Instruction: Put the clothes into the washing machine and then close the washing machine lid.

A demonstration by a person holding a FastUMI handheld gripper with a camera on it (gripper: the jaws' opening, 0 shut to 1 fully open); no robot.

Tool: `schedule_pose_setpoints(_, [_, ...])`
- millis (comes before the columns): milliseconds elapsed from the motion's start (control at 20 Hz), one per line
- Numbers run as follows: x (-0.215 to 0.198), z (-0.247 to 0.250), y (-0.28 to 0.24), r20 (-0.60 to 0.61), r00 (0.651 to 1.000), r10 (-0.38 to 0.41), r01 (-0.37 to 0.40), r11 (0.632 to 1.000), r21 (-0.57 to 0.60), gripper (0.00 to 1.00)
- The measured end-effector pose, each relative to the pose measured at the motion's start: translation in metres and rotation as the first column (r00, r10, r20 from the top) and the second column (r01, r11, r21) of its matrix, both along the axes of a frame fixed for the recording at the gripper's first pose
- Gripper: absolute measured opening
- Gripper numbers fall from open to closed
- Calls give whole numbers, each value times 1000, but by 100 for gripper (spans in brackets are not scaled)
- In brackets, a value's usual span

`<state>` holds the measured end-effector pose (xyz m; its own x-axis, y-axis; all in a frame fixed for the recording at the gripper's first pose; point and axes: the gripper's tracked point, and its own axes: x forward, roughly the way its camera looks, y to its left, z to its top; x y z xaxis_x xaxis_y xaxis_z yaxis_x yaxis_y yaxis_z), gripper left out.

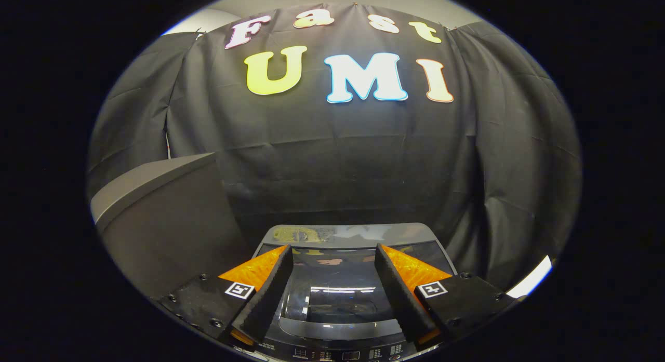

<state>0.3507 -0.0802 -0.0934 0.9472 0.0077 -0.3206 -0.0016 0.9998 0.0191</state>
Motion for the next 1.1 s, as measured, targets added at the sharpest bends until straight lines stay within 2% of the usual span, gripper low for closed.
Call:
schedule_pose_setpoints(600, [-99, 107, 19, 182, 983, 7, -8, 1000, 6, 98])
schedule_pose_setpoints(1100, [-189, 157, 24, 266, 964, -16, 14, 1000, 10, 98])
